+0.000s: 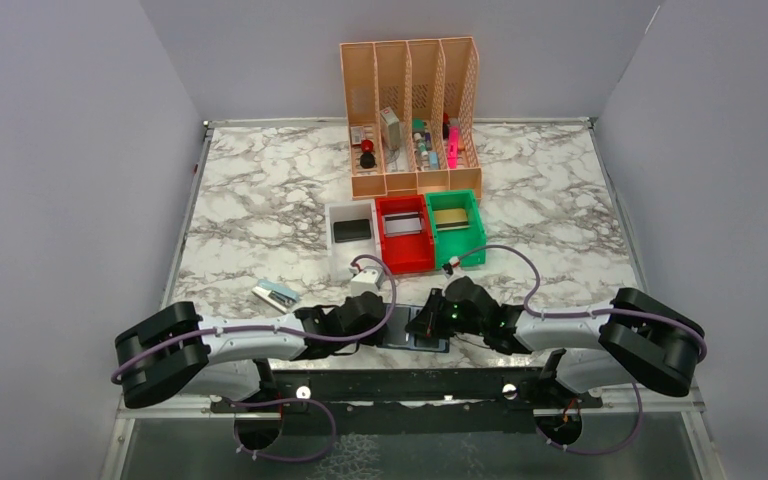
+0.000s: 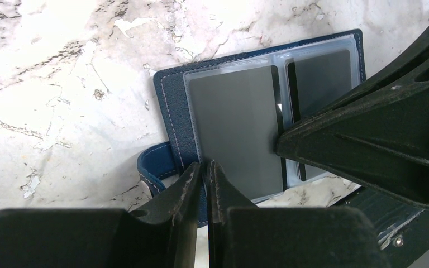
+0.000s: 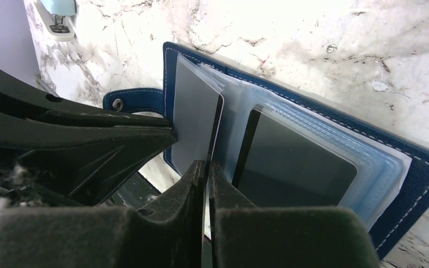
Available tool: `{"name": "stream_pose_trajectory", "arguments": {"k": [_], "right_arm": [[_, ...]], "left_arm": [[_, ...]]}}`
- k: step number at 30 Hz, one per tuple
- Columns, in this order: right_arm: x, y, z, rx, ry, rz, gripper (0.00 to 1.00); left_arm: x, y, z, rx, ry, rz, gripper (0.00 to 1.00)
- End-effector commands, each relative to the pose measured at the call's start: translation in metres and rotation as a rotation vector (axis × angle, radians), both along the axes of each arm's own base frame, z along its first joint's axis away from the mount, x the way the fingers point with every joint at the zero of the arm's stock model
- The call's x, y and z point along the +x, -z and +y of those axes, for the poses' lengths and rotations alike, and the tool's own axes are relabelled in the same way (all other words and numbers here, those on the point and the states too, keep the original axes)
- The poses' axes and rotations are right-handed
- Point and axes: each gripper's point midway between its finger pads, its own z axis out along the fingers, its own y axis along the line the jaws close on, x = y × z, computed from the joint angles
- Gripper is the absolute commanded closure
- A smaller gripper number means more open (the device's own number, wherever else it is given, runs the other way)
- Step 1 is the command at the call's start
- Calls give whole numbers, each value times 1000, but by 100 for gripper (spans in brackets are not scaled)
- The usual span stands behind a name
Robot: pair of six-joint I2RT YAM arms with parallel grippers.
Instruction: Take the credit cards out of the card holder
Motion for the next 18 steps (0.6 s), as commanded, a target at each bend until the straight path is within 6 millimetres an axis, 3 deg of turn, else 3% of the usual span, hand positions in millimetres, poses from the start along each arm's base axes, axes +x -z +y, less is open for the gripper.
{"name": "stream_pose_trajectory", "arguments": {"k": [1, 8, 14, 18], "right_arm": [[0, -9, 3, 43, -8, -12, 91], [1, -9, 0, 32, -3, -18, 99], [-2, -17, -3, 46, -27, -33, 99], [-3, -12, -8, 11, -30, -21, 99]], "left_arm": [[-10, 28, 26, 136, -4, 49, 86], [-10, 29, 28, 140, -13, 46, 87], [-9, 33, 35, 163, -33, 45, 87], [-9, 35, 36, 172, -37, 50, 88]]}}
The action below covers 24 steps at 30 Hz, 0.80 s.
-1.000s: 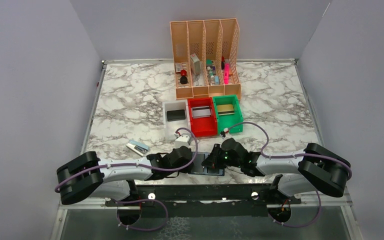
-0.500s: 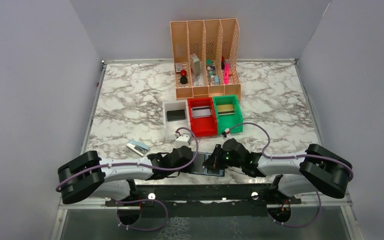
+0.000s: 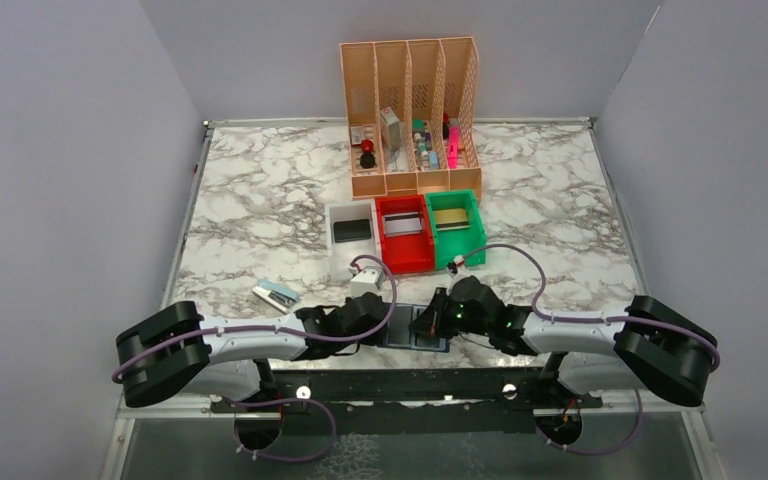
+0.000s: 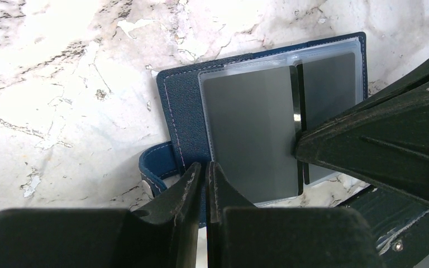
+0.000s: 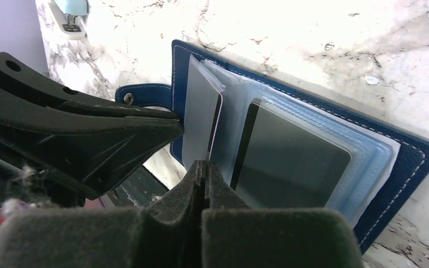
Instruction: Take the credit cards out of the card holder
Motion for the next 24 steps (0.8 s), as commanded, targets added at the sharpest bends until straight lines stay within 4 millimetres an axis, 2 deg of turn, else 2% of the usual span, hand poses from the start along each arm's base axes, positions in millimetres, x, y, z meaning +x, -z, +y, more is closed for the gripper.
{"name": "stream_pose_trajectory", "arguments": {"k": [1, 8, 16, 24], "right_arm": [[-3, 0, -2, -15, -31, 3, 99], [0, 8, -9, -59, -21, 30, 99], [2, 5, -17, -50, -33, 29, 99], [6, 12, -28, -95, 7, 46, 99]], "left_arm": [[-12, 34, 34, 169, -14, 51, 88], [-12, 34, 35, 169, -13, 49, 88], [-10, 30, 38, 167, -21, 37, 88], [-9, 22, 37, 139, -25, 27, 88]]}}
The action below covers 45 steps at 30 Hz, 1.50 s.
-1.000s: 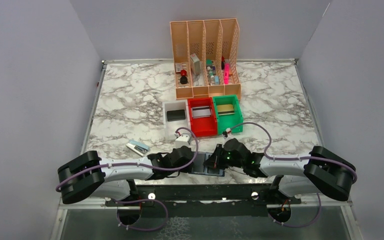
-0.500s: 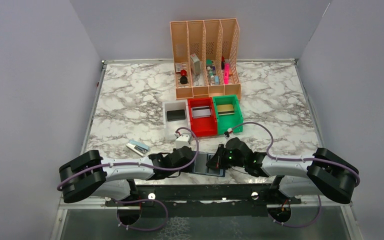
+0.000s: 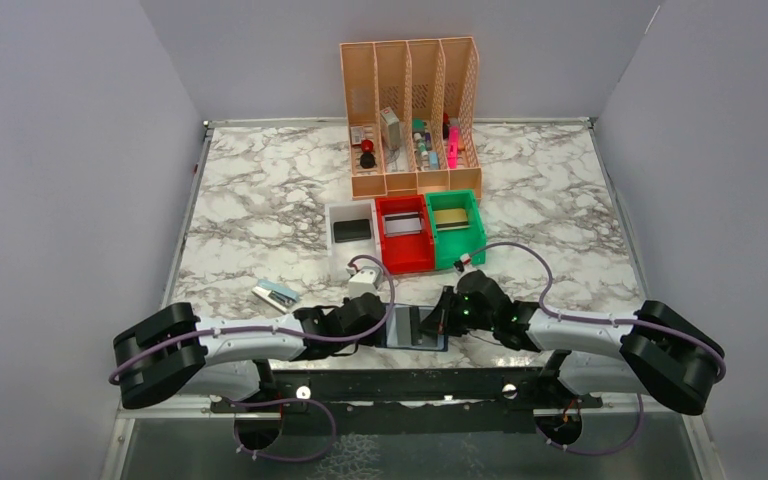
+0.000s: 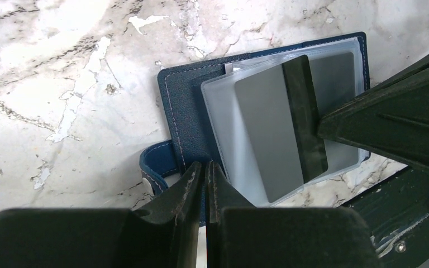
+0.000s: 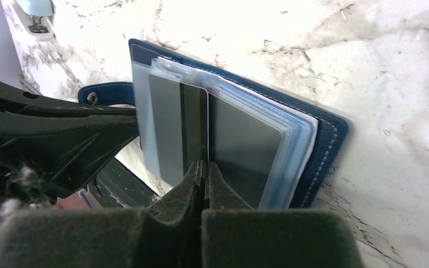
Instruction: Take the credit cards out of the card holder
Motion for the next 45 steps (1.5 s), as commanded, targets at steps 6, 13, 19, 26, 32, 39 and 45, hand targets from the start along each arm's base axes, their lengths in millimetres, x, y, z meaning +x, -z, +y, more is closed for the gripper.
{"name": "stream_pose_trajectory", "arguments": {"k": [6, 13, 19, 26, 32, 39, 45], "right_arm": [[1, 0, -8, -44, 6, 2, 99], [-3, -14, 1, 48, -27, -25, 94], [-4, -14, 7, 68, -59, -31, 84], [-4, -6, 9, 55, -67, -20, 80], [-4, -2, 11, 49, -75, -9, 78], [-4, 0, 13, 50, -78, -4, 77], [-3, 1, 15, 55, -79, 3, 75]], "left_arm": [[-10, 16, 31, 106, -3, 23, 88], [-9, 3, 26, 69, 4, 8, 77], [-7, -11, 28, 67, -5, -12, 62], [-5, -34, 28, 28, -17, -37, 54], [-3, -52, 24, -12, -19, -59, 51], [-8, -63, 5, -84, 69, -70, 50], [-14, -50, -15, -140, 136, -52, 56]]}}
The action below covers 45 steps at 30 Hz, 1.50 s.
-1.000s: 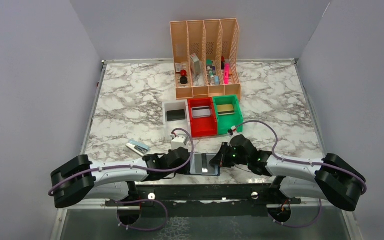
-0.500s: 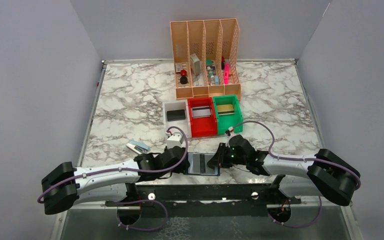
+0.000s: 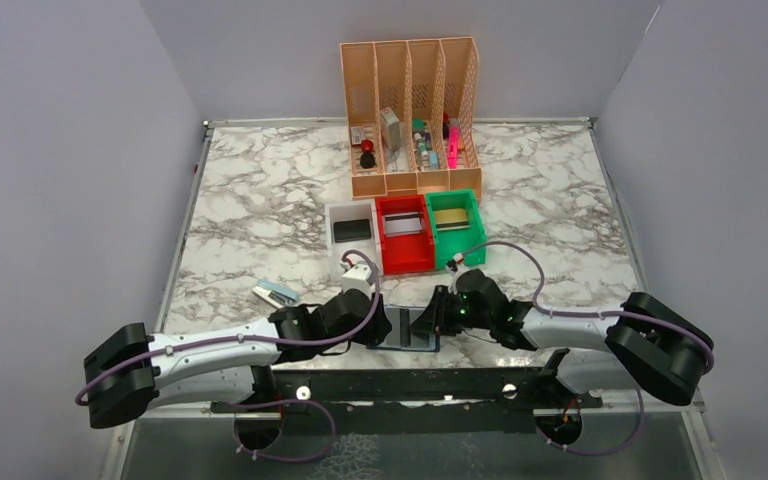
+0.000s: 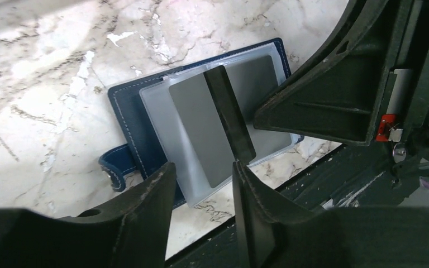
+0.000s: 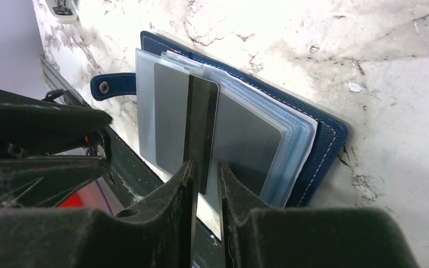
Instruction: Take the credit cards out of the card holder
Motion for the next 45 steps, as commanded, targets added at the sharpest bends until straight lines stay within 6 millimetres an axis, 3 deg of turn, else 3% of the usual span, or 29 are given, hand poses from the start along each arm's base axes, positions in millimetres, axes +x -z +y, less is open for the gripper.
{"name": "stream_pose_trajectory", "arguments": {"k": [1, 5, 14, 26, 36, 45], "right_arm": [[0, 3, 2, -3, -13, 6, 74], [1, 7, 2, -13, -9, 18, 74], [3, 17, 1, -44, 26, 60, 70], [1, 22, 4, -52, 20, 88, 66], [4, 3, 8, 38, 33, 43, 71], [5, 16, 13, 47, 46, 73, 81]], "left_arm": [[-5, 6, -19, -49, 73, 0, 58], [-8, 19, -21, -22, 92, 23, 65], [-6, 61, 12, 121, -13, 63, 76], [-12, 99, 32, 256, -50, 122, 83], [-13, 104, 32, 265, -44, 128, 90], [-13, 102, 30, 256, -35, 127, 95]]}}
